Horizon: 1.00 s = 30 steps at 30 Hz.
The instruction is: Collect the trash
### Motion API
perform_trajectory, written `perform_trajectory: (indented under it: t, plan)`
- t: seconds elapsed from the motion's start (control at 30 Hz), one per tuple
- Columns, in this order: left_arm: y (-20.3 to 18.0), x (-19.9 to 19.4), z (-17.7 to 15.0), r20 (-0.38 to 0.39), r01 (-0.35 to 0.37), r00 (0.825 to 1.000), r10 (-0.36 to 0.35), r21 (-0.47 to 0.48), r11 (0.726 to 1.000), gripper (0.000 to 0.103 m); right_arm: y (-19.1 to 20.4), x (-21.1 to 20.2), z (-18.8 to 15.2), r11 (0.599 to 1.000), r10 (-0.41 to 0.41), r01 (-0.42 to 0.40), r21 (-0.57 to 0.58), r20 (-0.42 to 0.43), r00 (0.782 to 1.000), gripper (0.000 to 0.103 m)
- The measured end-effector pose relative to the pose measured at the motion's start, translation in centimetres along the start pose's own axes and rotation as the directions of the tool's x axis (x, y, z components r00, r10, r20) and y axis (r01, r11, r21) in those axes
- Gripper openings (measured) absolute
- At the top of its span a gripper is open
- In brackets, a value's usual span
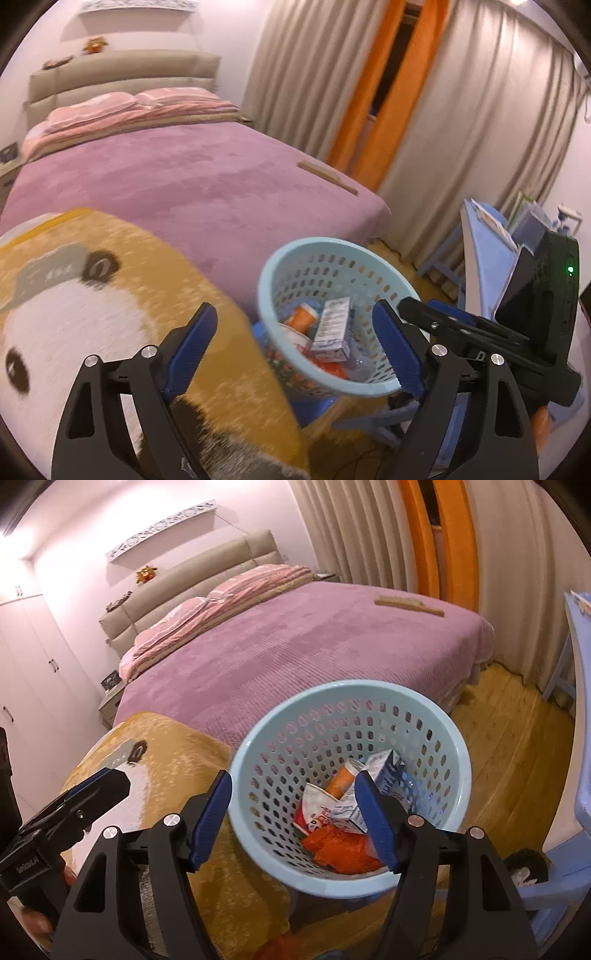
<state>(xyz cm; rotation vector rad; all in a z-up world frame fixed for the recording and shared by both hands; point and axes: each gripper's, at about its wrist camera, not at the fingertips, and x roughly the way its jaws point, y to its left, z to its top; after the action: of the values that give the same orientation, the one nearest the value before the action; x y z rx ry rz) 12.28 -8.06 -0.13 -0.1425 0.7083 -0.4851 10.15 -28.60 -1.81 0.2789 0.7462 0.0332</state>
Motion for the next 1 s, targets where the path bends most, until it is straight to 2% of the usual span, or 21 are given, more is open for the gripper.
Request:
perform_trajectory:
  t: [0.27, 0.33, 0.57, 0.67, 0.83, 0.93, 1.0]
  plan:
    - [2.1, -3.4, -2.4, 0.069, -0.085, 0.994, 0.087, -0.032, 0.996, 0.084, 2.2, -1.7, -1.5, 0.998, -0.016, 0.019, -0.059, 0.049, 0.999, 0.065]
    - [2.0, -4.0, -3.1, 0.097, -0.124, 0.987, 0.124, -0.011, 0.992, 0.084, 2.7, -2.2, -1.8, 0.997, -0.025, 0.03, -0.071, 0.071, 0.997, 0.065]
    - [1.5, -4.6, -4.7, 0.161, -0.19, 0.971, 0.178, 0.065, 0.98, 0.086, 3.9, -4.2, -3.0, 0.992, -0.059, 0.075, -0.097, 0.158, 0.986, 0.066]
    - [1.4, -4.7, -5.1, 0.195, -0.217, 0.96, 0.198, 0.079, 0.973, 0.087, 4.2, -5.3, -3.5, 0.989, -0.08, 0.104, -0.108, 0.213, 0.974, 0.067]
    - [2.0, -4.9, -6.1, 0.225, -0.214, 0.954, 0.199, 0.046, 0.976, 0.088, 5.0, -6.7, -4.3, 0.974, -0.139, 0.184, -0.135, 0.288, 0.948, 0.067]
    - [2.4, -5.0, -6.5, 0.237, -0.224, 0.949, 0.21, 0.034, 0.974, 0.088, 5.5, -7.2, -4.6, 0.97, -0.145, 0.198, -0.14, 0.321, 0.936, 0.068]
    - [2.3, -5.2, -6.6, 0.255, -0.255, 0.937, 0.237, 0.04, 0.966, 0.089, 5.9, -7.4, -4.8, 0.967, -0.15, 0.21, -0.146, 0.339, 0.929, 0.068]
